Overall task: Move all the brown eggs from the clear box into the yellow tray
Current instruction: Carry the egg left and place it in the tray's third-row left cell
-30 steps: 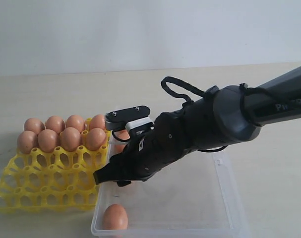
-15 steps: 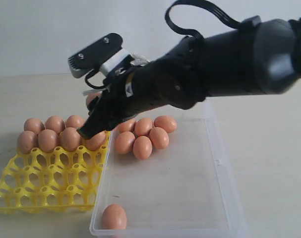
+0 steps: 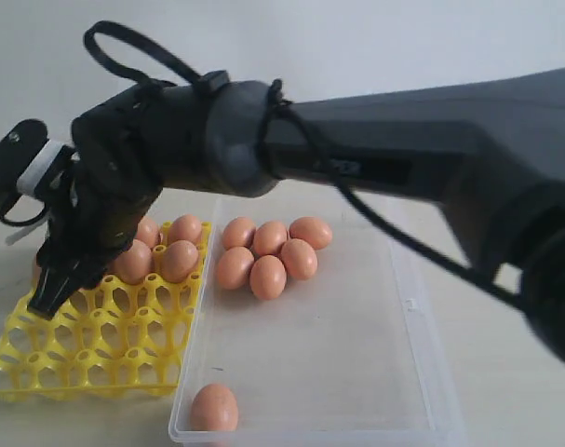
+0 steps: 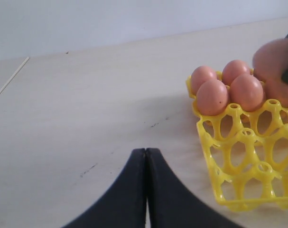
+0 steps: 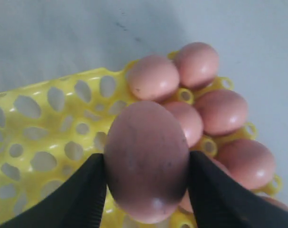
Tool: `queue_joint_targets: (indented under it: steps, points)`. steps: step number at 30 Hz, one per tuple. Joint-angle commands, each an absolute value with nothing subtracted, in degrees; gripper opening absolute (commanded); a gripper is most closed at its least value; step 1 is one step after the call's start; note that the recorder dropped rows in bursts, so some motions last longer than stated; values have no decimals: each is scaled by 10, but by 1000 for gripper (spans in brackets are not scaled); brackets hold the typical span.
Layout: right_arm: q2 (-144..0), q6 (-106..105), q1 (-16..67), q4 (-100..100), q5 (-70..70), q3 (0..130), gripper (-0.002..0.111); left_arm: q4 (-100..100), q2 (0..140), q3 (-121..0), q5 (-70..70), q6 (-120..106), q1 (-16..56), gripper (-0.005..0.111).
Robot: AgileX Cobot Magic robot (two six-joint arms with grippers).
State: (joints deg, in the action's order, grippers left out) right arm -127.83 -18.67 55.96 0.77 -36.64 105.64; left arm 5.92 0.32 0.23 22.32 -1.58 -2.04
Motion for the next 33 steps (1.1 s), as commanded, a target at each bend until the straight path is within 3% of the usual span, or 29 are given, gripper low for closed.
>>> queue_joint_targets:
  steps: [1,17,20,25,33]
  points:
    - [-1337,-220,574,-12,-442,1143,0,58,0,0,218,-13,-16,0]
    - [-1399,-236,580,-27,-458,1233,1,58,0,0,218,-13,-16,0]
    - [-1399,-243,580,-27,-458,1233,14,58,0,0,218,-13,-16,0]
    - [-1399,-243,580,-29,-458,1233,48,58,0,0,218,-13,-16,0]
    - [-1399,-244,580,-29,-458,1233,52,58,0,0,218,-13,-16,0]
